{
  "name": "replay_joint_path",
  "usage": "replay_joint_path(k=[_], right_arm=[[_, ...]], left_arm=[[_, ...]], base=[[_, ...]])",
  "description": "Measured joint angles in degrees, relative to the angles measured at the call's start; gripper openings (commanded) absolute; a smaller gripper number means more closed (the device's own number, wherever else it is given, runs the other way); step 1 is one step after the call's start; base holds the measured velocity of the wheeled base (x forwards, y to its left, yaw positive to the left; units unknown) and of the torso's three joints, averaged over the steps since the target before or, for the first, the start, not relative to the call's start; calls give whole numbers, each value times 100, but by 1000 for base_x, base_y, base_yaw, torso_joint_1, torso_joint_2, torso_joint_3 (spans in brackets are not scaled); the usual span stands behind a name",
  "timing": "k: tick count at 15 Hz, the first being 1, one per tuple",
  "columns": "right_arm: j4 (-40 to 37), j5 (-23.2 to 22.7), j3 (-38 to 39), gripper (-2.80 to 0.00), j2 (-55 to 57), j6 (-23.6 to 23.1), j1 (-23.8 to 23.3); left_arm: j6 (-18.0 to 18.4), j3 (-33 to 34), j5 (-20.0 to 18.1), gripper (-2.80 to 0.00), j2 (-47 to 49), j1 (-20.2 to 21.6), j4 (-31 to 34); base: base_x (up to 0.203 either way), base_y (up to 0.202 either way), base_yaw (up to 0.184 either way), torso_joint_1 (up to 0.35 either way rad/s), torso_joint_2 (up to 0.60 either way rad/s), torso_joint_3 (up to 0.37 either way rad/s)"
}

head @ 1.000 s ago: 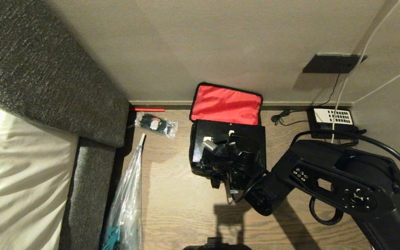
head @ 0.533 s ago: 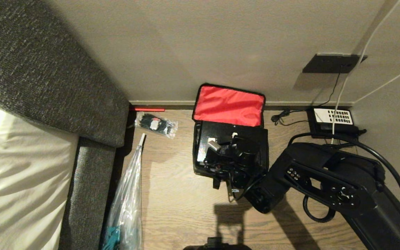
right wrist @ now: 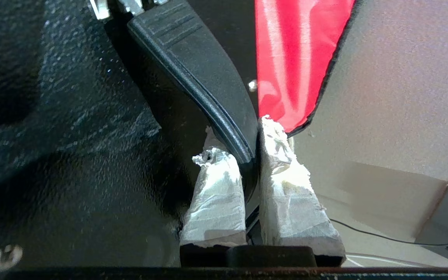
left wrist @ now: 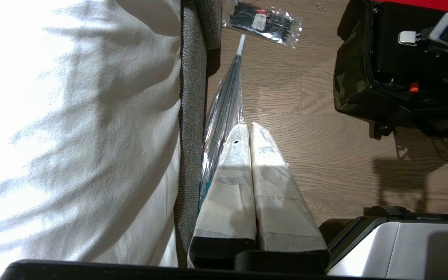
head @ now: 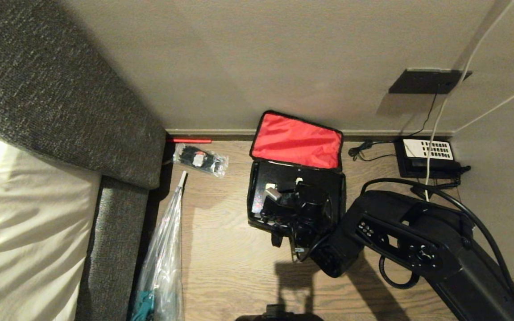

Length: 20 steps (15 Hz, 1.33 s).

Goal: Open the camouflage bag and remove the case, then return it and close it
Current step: Place the black box back

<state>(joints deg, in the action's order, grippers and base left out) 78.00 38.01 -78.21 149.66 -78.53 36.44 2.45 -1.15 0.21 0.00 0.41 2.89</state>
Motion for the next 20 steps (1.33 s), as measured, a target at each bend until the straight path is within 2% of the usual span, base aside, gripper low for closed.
replay_joint_path(k=[10, 11, 12, 17, 20], right_arm=[[-167, -64, -12, -280, 139, 11, 0], [-167, -63, -12, -86, 150, 22, 0], [-168, -59, -12, 0, 161, 36, 0], [-101, -63, 97, 0, 168, 59, 11], [-106, -125, 531, 0, -47, 155, 5]], left_arm=[[-2, 0, -2, -280, 0, 0, 0], [-2, 0, -3, -280, 0, 0, -2], [0, 0, -2, -280, 0, 0, -2], [-3, 0, 1, -280, 0, 0, 0], [0, 0, -2, -280, 0, 0, 0]], base=[[0, 0, 0, 0, 0, 0], [0, 0, 0, 0, 0, 0], [0, 0, 0, 0, 0, 0], [0, 0, 0, 0, 0, 0], [0, 0, 0, 0, 0, 0]])
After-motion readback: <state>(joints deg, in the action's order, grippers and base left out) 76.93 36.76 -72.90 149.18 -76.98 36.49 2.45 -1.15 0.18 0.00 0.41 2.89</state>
